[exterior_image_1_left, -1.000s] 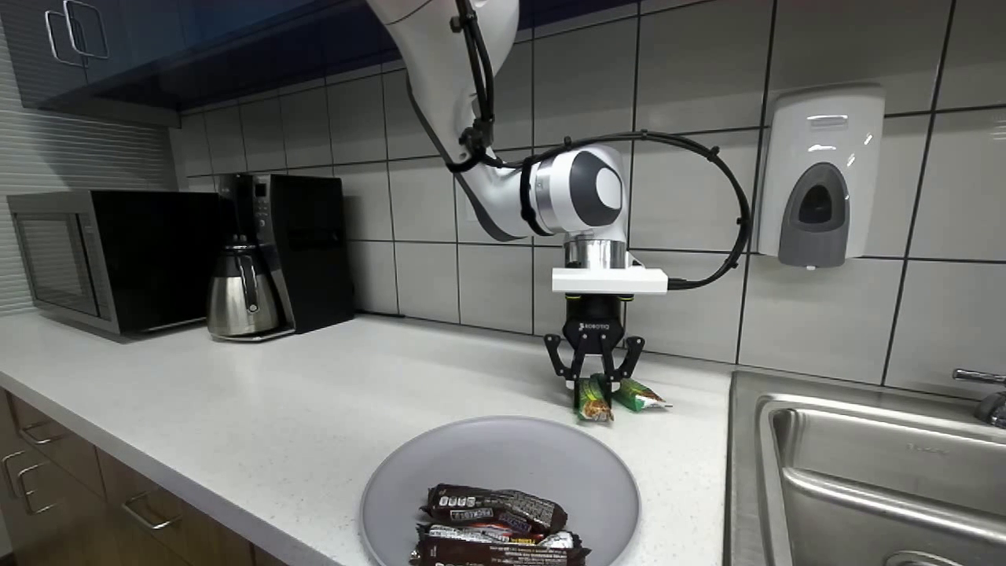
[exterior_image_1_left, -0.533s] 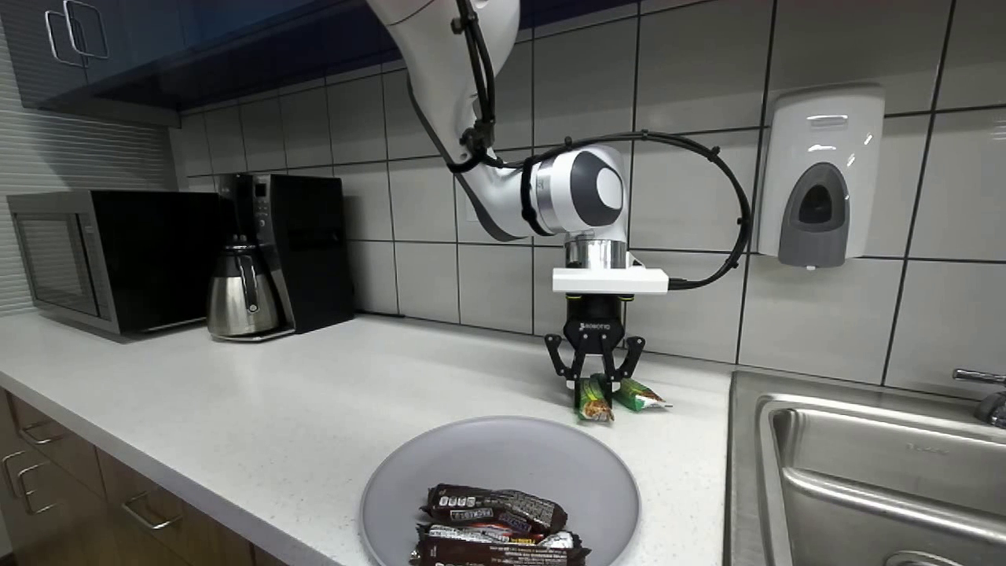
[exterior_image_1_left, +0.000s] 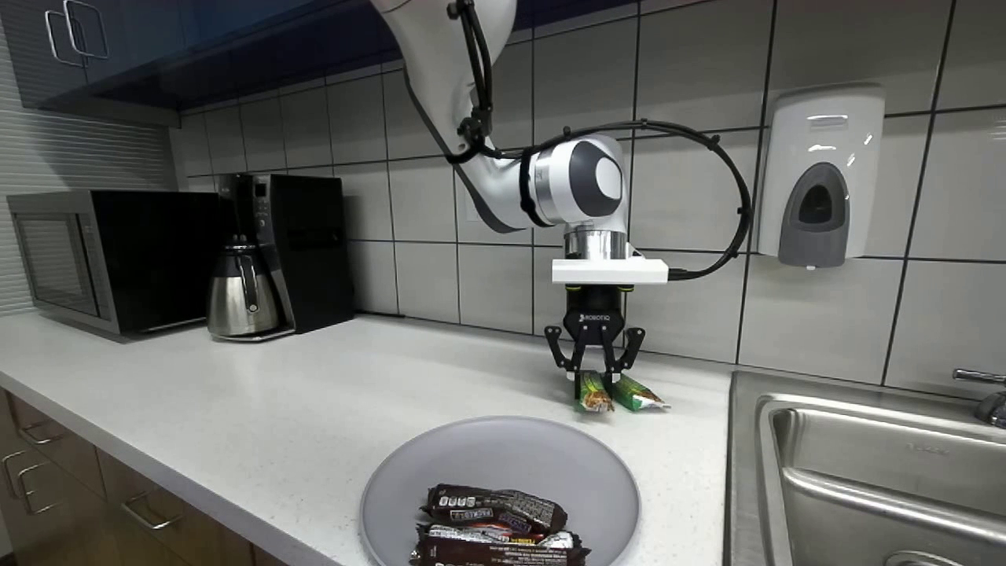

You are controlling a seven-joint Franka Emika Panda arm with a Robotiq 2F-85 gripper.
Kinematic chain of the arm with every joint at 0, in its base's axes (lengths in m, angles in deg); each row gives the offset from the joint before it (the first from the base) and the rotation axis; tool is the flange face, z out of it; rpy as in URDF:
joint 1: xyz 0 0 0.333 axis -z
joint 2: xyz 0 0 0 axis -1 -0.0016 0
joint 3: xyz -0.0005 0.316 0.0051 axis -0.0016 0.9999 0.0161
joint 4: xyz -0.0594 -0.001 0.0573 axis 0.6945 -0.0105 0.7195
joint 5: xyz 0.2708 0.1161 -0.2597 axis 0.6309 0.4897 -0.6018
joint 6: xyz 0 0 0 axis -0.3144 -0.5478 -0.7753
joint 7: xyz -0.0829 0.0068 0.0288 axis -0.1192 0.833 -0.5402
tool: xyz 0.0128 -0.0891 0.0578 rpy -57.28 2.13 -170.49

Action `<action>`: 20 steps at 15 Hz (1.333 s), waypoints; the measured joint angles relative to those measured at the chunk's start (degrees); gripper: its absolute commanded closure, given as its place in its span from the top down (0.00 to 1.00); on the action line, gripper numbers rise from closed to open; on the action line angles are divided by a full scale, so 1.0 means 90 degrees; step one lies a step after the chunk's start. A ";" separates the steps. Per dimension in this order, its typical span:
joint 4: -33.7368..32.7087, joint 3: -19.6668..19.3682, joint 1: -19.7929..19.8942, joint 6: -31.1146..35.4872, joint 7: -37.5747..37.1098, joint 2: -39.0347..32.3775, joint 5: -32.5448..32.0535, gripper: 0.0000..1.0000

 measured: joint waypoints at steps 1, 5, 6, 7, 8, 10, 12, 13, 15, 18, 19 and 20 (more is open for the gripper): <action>0.0036 0.0001 0.0000 0.0000 -0.0003 0.0049 0.0000 0.16; 0.0338 0.0002 -0.0001 0.0002 -0.0073 0.0347 0.0000 0.16; 0.0437 0.0002 -0.0001 0.0006 -0.0122 0.0432 0.0001 0.16; 0.0551 0.0002 -0.0001 0.0009 -0.0173 0.0523 0.0002 0.16; 0.0660 0.0002 -0.0001 0.0012 -0.0222 0.0615 0.0003 0.16; 0.0886 0.0002 -0.0002 0.0018 -0.0347 0.0796 0.0005 0.16; 0.1103 0.0002 -0.0002 0.0024 -0.0446 0.0967 0.0006 0.16; 0.1216 0.0002 -0.0002 0.0030 -0.0500 0.1052 0.0006 0.16; 0.1422 0.0001 -0.0002 0.0039 -0.0590 0.1207 0.0006 0.16; 0.1772 -0.0008 -0.0002 0.0069 -0.0672 0.1449 0.0006 0.16; 0.1902 -0.0014 -0.0002 0.0086 -0.0684 0.1530 0.0006 0.16; 0.2025 -0.0022 -0.0001 0.0100 -0.0692 0.1611 0.0006 0.16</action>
